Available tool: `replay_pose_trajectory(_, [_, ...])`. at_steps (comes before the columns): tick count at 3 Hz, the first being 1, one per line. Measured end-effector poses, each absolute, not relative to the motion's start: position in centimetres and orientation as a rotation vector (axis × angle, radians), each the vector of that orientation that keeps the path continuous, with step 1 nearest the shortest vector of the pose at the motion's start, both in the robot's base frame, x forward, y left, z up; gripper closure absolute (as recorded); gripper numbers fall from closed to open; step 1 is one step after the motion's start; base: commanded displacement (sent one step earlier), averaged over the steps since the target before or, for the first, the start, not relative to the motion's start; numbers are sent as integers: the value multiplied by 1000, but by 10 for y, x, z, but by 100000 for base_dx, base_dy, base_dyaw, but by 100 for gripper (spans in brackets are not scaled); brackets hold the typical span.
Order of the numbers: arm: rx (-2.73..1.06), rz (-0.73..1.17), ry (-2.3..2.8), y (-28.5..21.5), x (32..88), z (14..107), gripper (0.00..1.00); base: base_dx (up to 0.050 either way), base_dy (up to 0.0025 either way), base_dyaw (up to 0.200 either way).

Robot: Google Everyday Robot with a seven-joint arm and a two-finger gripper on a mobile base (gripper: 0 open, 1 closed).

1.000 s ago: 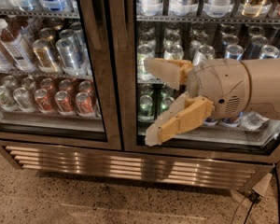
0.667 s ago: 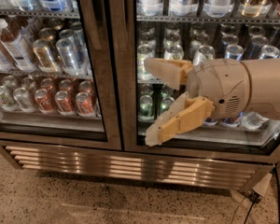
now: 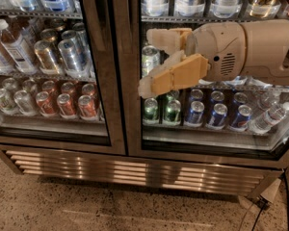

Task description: Open right fridge door

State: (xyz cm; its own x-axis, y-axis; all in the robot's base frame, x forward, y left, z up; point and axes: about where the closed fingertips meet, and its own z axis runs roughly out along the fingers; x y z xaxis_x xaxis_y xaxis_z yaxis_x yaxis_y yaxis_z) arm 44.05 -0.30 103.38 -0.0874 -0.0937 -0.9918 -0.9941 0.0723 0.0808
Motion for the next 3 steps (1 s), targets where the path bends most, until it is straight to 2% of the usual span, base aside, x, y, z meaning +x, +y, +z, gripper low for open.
replay_pose_trajectory(1, [-1187,1173,1374,-3,440,1034,0,0,0,0])
replay_pose_trajectory(3, [-1123,1435,1247,3,439,1028,0,0,0,0])
